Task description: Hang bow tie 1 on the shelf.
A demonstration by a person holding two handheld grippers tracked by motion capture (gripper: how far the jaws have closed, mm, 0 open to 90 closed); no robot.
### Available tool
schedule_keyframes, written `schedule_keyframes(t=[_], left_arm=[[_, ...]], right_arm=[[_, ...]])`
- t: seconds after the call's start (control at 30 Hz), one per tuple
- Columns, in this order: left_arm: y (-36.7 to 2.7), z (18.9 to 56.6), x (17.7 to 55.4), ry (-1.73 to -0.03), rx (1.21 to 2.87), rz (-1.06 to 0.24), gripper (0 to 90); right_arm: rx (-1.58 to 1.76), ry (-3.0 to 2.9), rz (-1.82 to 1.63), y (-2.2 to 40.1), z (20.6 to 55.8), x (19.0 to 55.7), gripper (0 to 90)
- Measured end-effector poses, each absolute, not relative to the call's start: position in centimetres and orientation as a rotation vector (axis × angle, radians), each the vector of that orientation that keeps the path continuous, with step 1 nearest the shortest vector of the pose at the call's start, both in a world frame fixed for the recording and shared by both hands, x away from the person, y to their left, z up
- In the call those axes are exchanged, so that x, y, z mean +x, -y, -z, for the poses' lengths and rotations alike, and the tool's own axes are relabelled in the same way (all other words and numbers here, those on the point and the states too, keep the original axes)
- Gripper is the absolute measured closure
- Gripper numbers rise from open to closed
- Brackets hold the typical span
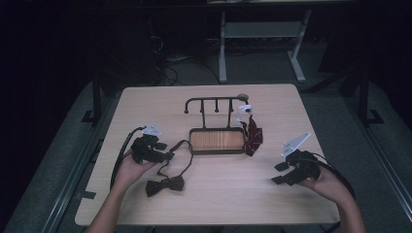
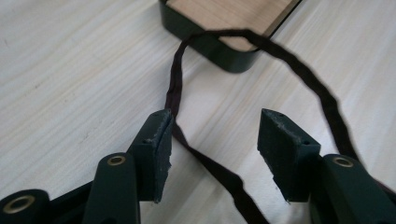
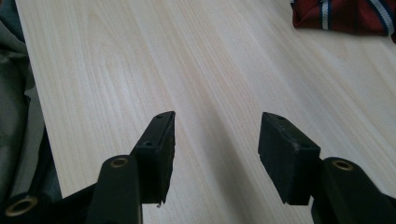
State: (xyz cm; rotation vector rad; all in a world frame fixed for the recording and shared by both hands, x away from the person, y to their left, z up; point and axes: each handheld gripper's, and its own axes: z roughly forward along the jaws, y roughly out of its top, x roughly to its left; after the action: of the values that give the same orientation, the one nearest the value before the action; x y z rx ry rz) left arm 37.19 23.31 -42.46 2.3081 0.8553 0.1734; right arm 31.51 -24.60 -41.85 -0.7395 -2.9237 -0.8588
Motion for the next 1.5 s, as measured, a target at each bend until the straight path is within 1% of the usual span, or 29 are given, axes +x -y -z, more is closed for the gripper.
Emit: schedule_keyframes(t=[0.07,0.23,0.27,0.3,0.43,0.53,0.67,0.83,0.93,1.17,1.37,1.5], left_arm=[[-23.3,42.8,37.6,-0.863,2.313,-0.157,45.5],[-23.0,43.3,38.1,-0.897,2.324,-0.133,51.4],[-23.0,43.3,38.5,-0.887,2.376,-0.137,51.9],[-22.9,43.3,38.6,-0.886,2.382,-0.147,52.4],[-22.7,43.1,39.1,-0.896,2.398,-0.154,55.1],[-22.7,43.3,39.4,-0.911,2.403,-0.158,59.4],[-22.6,43.8,39.6,-0.947,2.425,-0.132,62.4],[-22.3,44.2,39.9,-0.962,2.421,-0.137,64.6],[-22.1,44.4,40.1,-0.945,2.454,-0.15,68.8],[-21.9,44.6,40.1,-0.952,2.461,-0.139,76.3],[-21.7,44.6,39.9,-0.924,2.479,-0.148,88.4],[-21.7,44.6,39.9,-0.917,2.478,-0.155,89.2]], right_arm=[[-0.734,2.921,0.863,24.5,41.9,31.4,45.6],[-0.744,2.918,0.85,24.6,42.2,31.3,45.4],[-0.746,2.917,0.855,24.6,42.2,31.2,45.4],[-0.744,2.917,0.864,24.7,42.2,31.3,45.3],[-0.736,2.92,0.873,24.6,42.1,31.2,45.3],[-0.735,2.92,0.871,24.6,42.1,31.2,45.3],[-0.738,2.919,0.881,24.7,42.0,31.1,45.2],[-0.742,2.921,0.885,24.8,41.9,31.0,45.2],[-0.74,2.924,0.887,24.8,41.9,31.0,45.2],[-0.745,2.929,0.887,24.8,41.8,30.9,45.2],[-0.755,2.932,0.905,25.0,41.5,30.7,45.2],[-0.769,2.918,0.911,25.0,41.5,30.6,45.2]])
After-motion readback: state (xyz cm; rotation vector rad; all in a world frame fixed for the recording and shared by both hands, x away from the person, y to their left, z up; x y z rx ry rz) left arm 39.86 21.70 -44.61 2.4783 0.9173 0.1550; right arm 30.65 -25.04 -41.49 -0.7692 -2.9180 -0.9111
